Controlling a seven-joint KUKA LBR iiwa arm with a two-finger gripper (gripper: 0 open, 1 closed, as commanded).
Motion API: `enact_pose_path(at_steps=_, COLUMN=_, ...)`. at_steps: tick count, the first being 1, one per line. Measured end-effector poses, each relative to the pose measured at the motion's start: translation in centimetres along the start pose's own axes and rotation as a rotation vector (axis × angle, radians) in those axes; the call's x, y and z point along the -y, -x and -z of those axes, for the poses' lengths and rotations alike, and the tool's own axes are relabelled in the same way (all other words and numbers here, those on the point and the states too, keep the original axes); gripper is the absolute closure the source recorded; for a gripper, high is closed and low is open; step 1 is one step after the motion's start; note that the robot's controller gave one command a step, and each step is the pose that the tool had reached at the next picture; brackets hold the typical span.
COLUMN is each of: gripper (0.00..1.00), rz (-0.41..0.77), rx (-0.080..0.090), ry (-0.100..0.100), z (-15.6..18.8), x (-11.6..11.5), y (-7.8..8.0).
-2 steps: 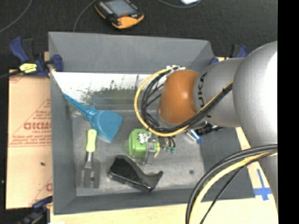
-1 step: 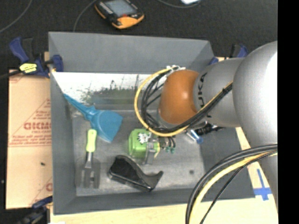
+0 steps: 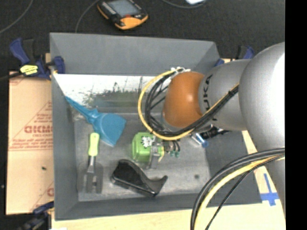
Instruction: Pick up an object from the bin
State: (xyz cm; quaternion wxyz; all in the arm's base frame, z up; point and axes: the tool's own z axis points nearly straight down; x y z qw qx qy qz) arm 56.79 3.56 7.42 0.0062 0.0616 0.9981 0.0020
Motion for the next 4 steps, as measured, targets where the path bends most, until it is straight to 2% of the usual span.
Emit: enact_pose_path(at_steps=4, gripper=1.0, rz=-0.001, rx=0.0, ry=0.0, z=0.0, x=0.0, y=0.0)
